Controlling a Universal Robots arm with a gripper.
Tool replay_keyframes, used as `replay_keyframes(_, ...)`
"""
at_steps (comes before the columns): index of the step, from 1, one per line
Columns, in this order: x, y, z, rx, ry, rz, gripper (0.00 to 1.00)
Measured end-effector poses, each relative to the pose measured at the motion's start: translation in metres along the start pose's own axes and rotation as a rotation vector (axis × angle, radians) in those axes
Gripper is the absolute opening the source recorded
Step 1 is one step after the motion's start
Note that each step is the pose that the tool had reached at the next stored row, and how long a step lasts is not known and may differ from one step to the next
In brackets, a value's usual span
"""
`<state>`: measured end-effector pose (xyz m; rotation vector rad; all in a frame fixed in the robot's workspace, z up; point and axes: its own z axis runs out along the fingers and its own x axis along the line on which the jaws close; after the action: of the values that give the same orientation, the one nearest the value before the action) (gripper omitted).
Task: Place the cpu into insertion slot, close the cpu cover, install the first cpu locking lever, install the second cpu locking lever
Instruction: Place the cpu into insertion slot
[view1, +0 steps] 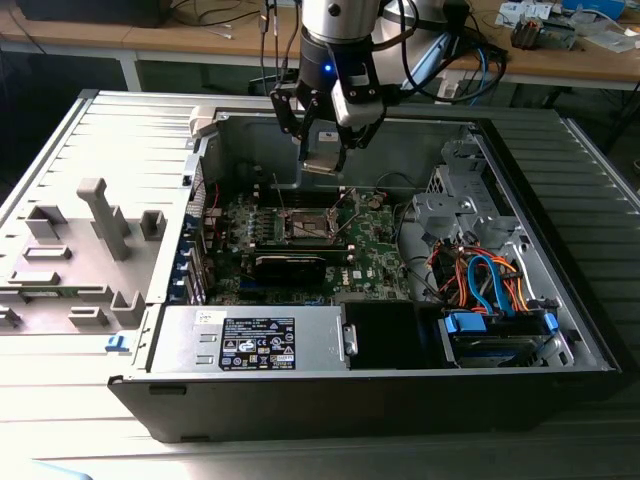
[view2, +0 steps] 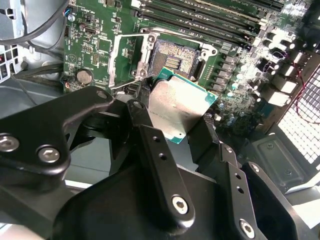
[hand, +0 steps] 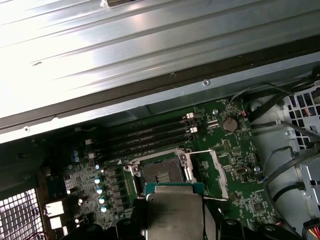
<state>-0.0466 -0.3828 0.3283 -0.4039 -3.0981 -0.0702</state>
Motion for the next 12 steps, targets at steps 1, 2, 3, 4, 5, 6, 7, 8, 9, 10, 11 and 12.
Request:
replay_keyframes(1,0.0000,0.0000,0.0000,0.0000,-0.0001,0.003,0.55)
replay_keyframes(2,0.0000,0.0000,0.0000,-0.0001,-0.0002,0.005,0.55)
replay_keyframes(3,0.0000,0.0000,0.0000,-0.0001,-0.0003,0.008,0.55)
replay_keyframes(4,0.0000,0.0000,0.0000,-0.0002,-0.0004,0.010,0.55)
replay_keyframes(5,0.0000,0.0000,0.0000,-0.0002,-0.0005,0.012,0.55)
replay_keyframes(6,0.0000,0.0000,0.0000,-0.0002,-0.0006,0.013,0.55)
replay_keyframes(7,0.0000,0.0000,0.0000,-0.0002,-0.0007,0.015,0.55)
replay_keyframes(8,0.0000,0.0000,0.0000,-0.0003,-0.0007,0.016,0.55)
replay_keyframes(9,0.0000,0.0000,0.0000,-0.0003,-0.0007,0.018,0.55)
replay_keyframes(10,0.0000,0.0000,0.0000,-0.0003,-0.0008,0.019,0.55)
replay_keyframes(11,0.0000,0.0000,0.0000,-0.0004,-0.0008,0.020,0.55)
replay_keyframes(12,0.0000,0.0000,0.0000,-0.0004,-0.0009,0.020,0.55)
